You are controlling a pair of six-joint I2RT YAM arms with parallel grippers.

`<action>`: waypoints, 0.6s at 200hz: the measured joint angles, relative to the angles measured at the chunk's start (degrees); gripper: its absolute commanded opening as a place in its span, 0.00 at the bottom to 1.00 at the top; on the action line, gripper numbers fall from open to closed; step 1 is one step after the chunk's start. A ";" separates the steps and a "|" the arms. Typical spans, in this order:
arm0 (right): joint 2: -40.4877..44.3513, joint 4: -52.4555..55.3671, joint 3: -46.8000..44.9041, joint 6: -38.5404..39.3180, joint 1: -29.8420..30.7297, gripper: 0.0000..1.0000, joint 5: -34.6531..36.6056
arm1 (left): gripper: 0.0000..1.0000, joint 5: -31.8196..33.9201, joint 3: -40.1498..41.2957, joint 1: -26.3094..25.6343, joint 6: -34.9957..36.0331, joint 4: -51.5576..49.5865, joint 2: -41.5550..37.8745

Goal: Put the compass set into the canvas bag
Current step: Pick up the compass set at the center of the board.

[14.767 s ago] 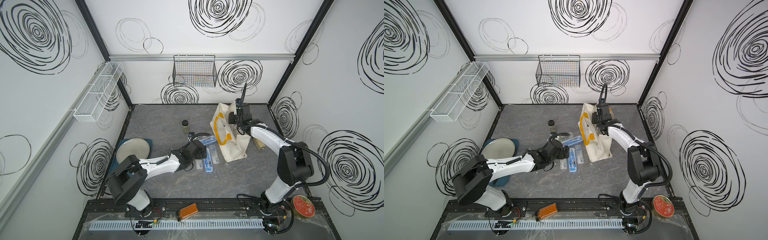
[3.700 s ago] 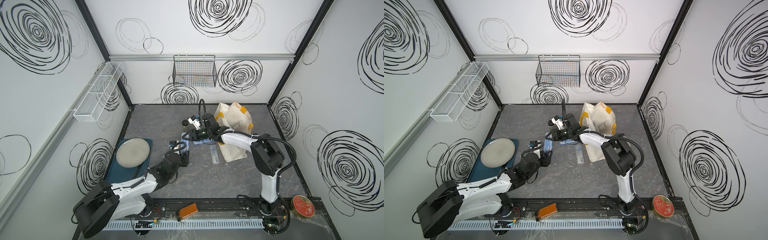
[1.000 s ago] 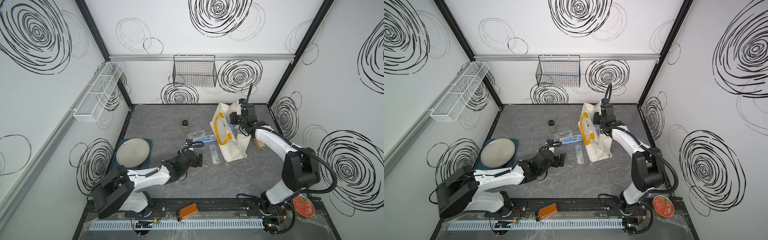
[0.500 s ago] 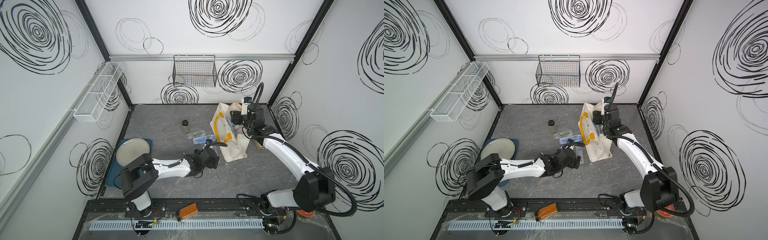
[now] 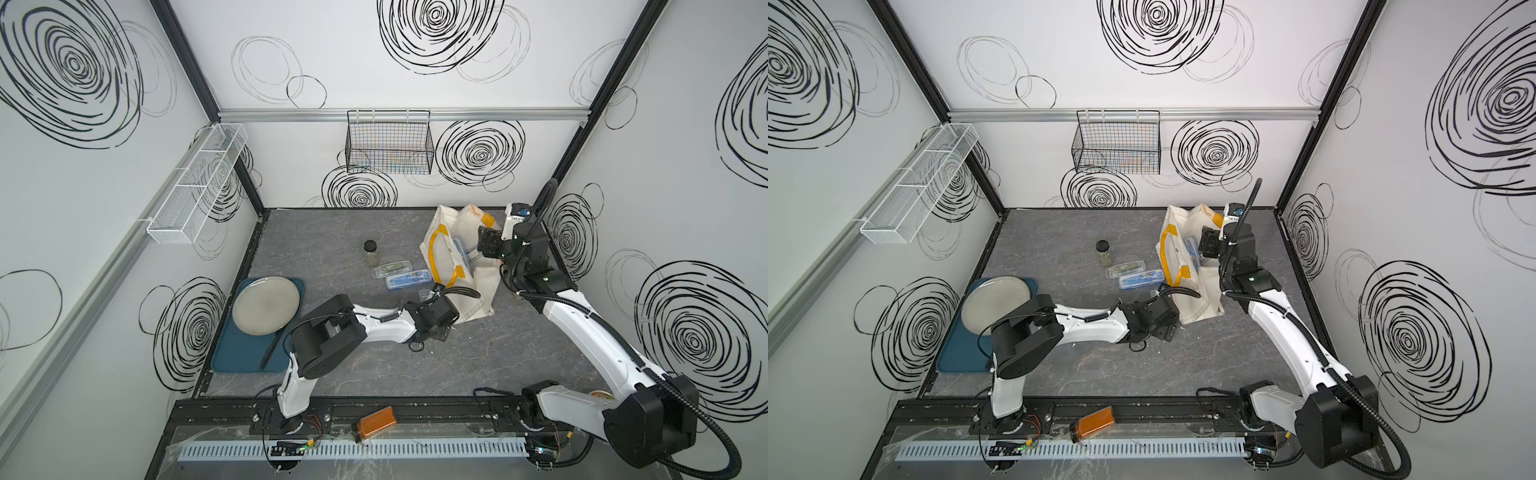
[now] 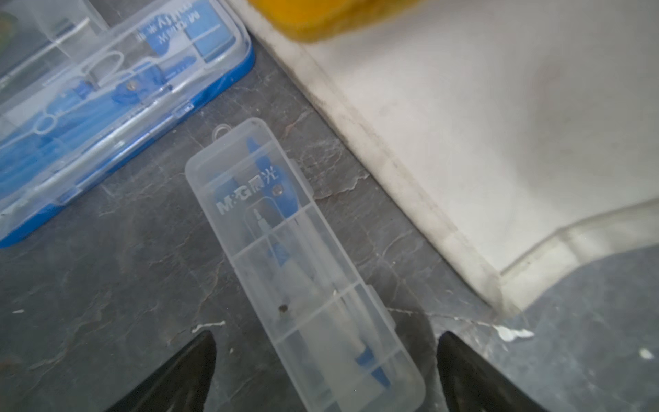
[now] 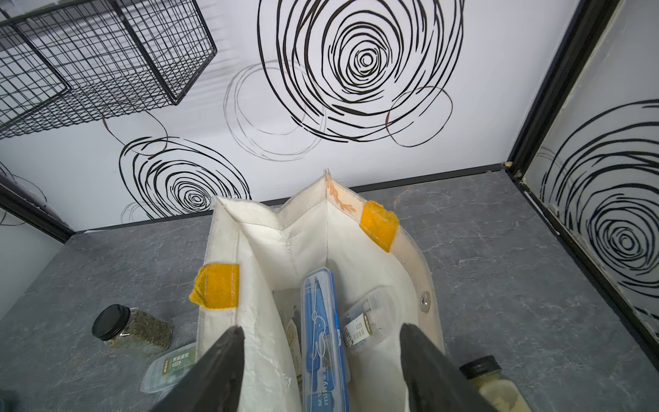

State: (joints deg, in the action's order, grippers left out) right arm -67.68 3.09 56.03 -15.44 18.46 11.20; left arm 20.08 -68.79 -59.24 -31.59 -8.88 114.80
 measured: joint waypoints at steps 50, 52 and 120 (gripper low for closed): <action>-0.37 -0.33 -0.02 -0.02 0.00 0.72 -0.96 | 0.84 -2.80 4.28 4.22 -1.14 3.61 -2.56; -0.37 -0.35 -0.02 0.00 0.00 0.72 -1.01 | 0.82 -2.82 4.61 4.42 -1.25 3.74 -2.80; -2.89 -1.60 0.09 -0.13 0.74 0.73 -4.50 | 0.48 -5.05 9.79 8.26 -1.51 7.08 -6.08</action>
State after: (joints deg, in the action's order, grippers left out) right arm -70.57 1.50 56.12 -15.57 19.20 6.70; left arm 15.03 -59.00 -50.98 -33.10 -1.80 108.73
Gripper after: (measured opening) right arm 0.727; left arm 0.531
